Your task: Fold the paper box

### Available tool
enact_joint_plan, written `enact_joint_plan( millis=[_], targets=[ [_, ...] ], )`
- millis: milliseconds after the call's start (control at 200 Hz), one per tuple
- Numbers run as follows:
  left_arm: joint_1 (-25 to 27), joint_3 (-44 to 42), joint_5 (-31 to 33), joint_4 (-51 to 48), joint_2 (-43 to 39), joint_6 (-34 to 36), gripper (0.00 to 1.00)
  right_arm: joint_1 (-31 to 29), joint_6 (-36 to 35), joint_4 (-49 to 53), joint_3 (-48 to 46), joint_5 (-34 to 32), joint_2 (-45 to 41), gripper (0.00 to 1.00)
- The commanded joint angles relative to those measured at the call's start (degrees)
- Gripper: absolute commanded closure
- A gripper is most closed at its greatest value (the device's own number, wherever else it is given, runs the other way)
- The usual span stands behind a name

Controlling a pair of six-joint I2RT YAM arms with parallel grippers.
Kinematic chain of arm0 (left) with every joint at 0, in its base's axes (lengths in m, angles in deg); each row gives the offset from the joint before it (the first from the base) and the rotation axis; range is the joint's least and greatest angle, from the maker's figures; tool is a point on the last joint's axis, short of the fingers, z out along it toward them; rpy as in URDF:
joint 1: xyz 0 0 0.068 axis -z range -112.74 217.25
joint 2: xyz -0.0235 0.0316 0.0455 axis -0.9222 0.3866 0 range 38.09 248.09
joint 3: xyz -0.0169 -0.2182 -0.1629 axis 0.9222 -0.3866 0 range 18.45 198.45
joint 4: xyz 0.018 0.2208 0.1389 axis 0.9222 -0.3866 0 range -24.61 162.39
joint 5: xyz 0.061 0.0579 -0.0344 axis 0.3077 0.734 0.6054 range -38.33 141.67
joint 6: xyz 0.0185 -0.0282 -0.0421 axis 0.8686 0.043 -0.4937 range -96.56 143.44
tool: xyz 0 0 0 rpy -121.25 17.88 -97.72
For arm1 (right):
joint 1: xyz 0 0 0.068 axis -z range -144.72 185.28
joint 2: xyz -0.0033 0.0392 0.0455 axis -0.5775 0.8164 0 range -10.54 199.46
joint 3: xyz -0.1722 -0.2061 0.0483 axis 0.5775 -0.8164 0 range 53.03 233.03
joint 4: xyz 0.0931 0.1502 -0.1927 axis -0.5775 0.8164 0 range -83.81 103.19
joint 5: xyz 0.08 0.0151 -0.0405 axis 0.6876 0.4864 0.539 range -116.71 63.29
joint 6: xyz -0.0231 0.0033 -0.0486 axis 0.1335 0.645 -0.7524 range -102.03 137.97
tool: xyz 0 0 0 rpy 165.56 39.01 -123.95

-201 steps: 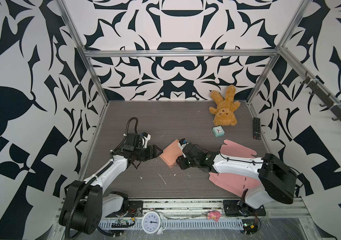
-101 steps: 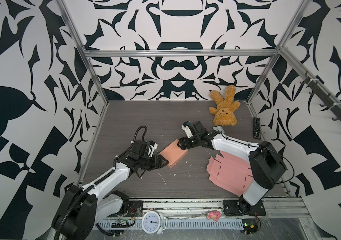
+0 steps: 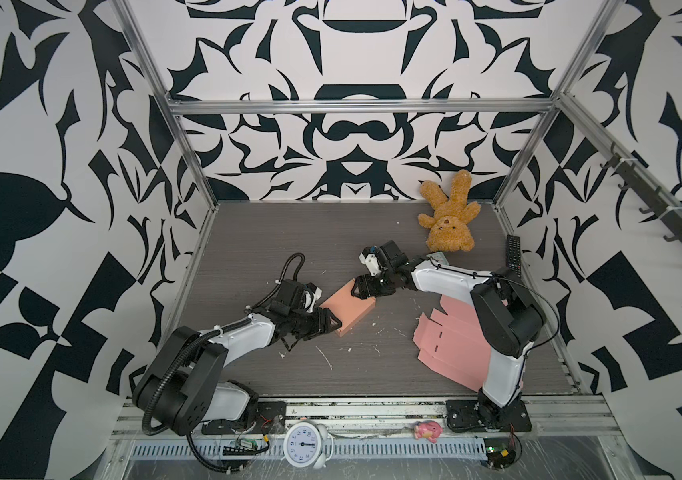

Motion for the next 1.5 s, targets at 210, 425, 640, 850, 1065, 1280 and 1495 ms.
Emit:
enact_joint_plan(
  millis=[210,425,640,850,1065,1280,1495],
  targets=[
    [-3.71,3.65,-4.15,2.45,2.50,1.98,0.41,0.22,2.61,-2.42,-0.23,2.53,-0.91,0.41],
    [-7.19,6.48,-5.52,1.83,4.95,5.18,0.42,-0.13,3.08,-2.39,1.34,2.52,-0.14,0.44],
    [-10.85,10.71,-7.09,1.29,9.50,8.49,0.42,-0.39,4.66,-3.59,4.55,3.77,2.12,0.45],
    [-13.72,16.36,-7.77,-0.46,13.62,10.73,0.42,-0.39,5.21,-3.49,9.87,3.33,6.01,0.45],
    [-14.98,22.55,-6.91,-0.29,19.63,10.76,0.43,-0.33,6.89,-5.01,16.12,3.51,10.24,0.45],
    [-16.00,29.79,-5.75,-1.10,26.09,11.62,0.43,1.38,8.22,-5.34,23.83,4.51,14.85,0.44],
    [-17.41,39.40,-6.98,-2.36,33.74,10.39,0.43,2.44,8.32,-1.53,35.32,6.21,21.93,0.44]
  ],
)
